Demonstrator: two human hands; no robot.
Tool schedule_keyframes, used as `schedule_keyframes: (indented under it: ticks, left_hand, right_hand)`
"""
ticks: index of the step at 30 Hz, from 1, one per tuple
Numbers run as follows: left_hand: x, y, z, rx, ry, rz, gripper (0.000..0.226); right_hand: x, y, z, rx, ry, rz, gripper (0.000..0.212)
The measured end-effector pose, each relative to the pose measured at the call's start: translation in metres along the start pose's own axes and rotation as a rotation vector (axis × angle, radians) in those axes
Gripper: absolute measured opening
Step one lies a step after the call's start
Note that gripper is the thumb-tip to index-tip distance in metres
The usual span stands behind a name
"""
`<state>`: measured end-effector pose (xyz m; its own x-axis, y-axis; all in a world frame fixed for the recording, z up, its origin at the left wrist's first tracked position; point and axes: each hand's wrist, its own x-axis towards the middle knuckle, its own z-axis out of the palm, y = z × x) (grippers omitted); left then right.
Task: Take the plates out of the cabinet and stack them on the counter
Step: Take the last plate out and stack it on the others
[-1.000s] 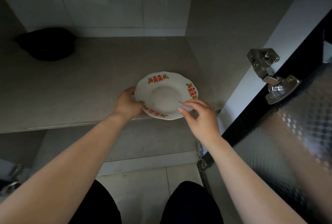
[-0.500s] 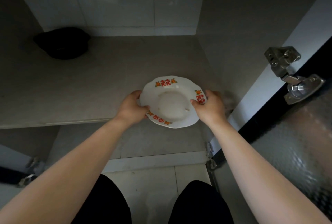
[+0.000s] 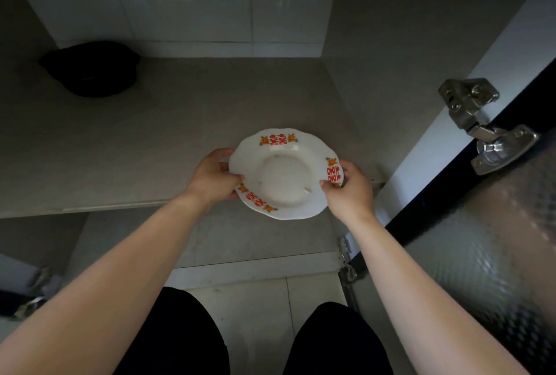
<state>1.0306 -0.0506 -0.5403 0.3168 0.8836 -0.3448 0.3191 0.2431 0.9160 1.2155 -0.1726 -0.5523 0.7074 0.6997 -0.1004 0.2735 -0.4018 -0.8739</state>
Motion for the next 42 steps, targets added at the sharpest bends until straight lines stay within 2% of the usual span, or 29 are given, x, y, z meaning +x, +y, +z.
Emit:
schedule_keyframes:
  ticks: [9,15,21,31,38,42]
  left_hand:
    - [-0.018,-0.002,-0.011,0.005,0.020,0.003,0.058]
    - [-0.052,0.005,-0.054,0.097,0.108,-0.051,0.059]
    - [-0.137,0.037,-0.105,0.166,0.169,-0.224,0.049]
    - [-0.300,0.148,-0.174,0.177,0.201,-0.469,0.058]
    - [-0.392,0.219,-0.179,0.137,0.233,-0.478,0.056]
    - [-0.432,0.252,-0.165,0.075,0.246,-0.452,0.056]
  right_hand:
    - [-0.016,-0.011,0.005,-0.101,-0.001,-0.038,0.036]
    - [-0.043,-0.043,0.017,-0.184,-0.099,-0.055,0.039]
    - [-0.102,-0.101,0.010,-0.296,-0.261,0.032,0.044]
    - [-0.211,-0.237,-0.070,-0.237,-0.496,0.181,0.046]
    - [-0.252,-0.309,-0.146,-0.234,-0.584,0.077,0.039]
    - [-0.267,-0.339,-0.193,-0.230,-0.580,0.031,0.039]
